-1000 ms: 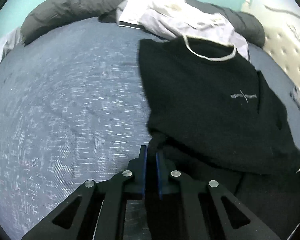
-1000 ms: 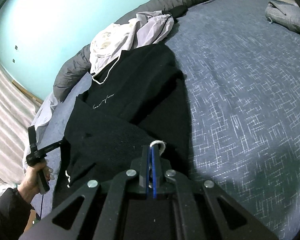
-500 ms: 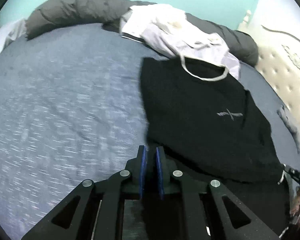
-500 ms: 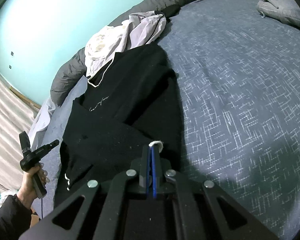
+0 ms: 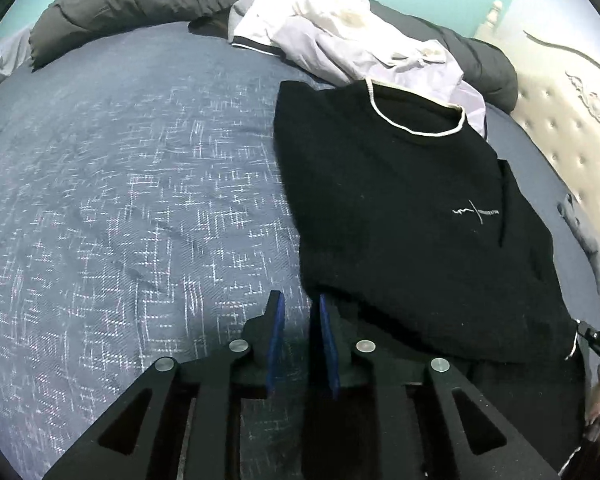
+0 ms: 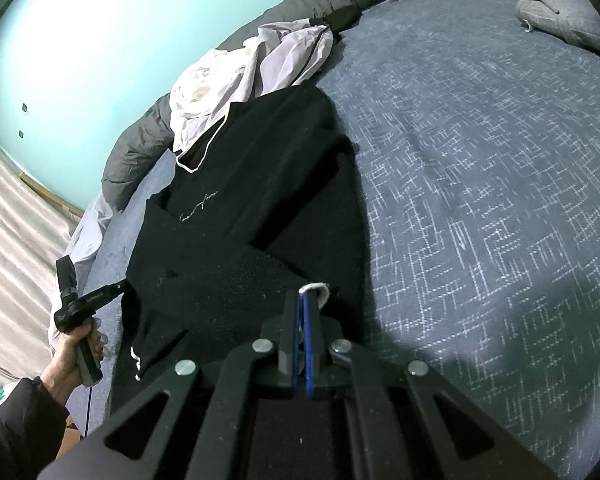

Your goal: Fold clothes

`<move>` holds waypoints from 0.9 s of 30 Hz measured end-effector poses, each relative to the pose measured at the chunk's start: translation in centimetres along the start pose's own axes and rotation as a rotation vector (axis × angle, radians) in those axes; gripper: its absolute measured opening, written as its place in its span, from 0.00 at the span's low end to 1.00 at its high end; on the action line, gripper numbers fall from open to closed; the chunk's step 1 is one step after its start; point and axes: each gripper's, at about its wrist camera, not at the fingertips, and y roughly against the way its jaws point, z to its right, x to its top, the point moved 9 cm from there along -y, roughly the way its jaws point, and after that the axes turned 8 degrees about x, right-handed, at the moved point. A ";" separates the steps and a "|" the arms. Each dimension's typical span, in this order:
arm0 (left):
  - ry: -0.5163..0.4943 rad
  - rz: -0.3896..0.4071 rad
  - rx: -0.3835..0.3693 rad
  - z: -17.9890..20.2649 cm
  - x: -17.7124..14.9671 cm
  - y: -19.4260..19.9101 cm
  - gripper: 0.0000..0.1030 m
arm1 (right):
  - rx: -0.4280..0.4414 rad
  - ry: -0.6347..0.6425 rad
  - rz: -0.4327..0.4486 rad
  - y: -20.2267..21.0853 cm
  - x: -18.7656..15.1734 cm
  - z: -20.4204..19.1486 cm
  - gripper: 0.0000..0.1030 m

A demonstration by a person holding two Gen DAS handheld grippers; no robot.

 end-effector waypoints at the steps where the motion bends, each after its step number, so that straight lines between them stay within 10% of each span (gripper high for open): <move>1: 0.008 0.011 -0.006 0.0 0.2 0.2 0.22 | 0.000 0.000 0.000 0.0 0.0 0.0 0.01; 11: -0.079 0.003 0.053 0.5 1.1 -1.6 0.26 | 0.006 -0.007 -0.002 -0.3 0.0 -0.1 0.01; 13: -0.118 0.009 0.075 0.8 1.2 -1.6 0.07 | 0.013 -0.005 0.000 -0.2 0.0 -0.4 0.01; 27: -0.205 0.030 0.233 -1.8 1.7 -0.8 0.00 | 0.012 0.040 -0.047 -1.3 -0.7 -1.9 0.01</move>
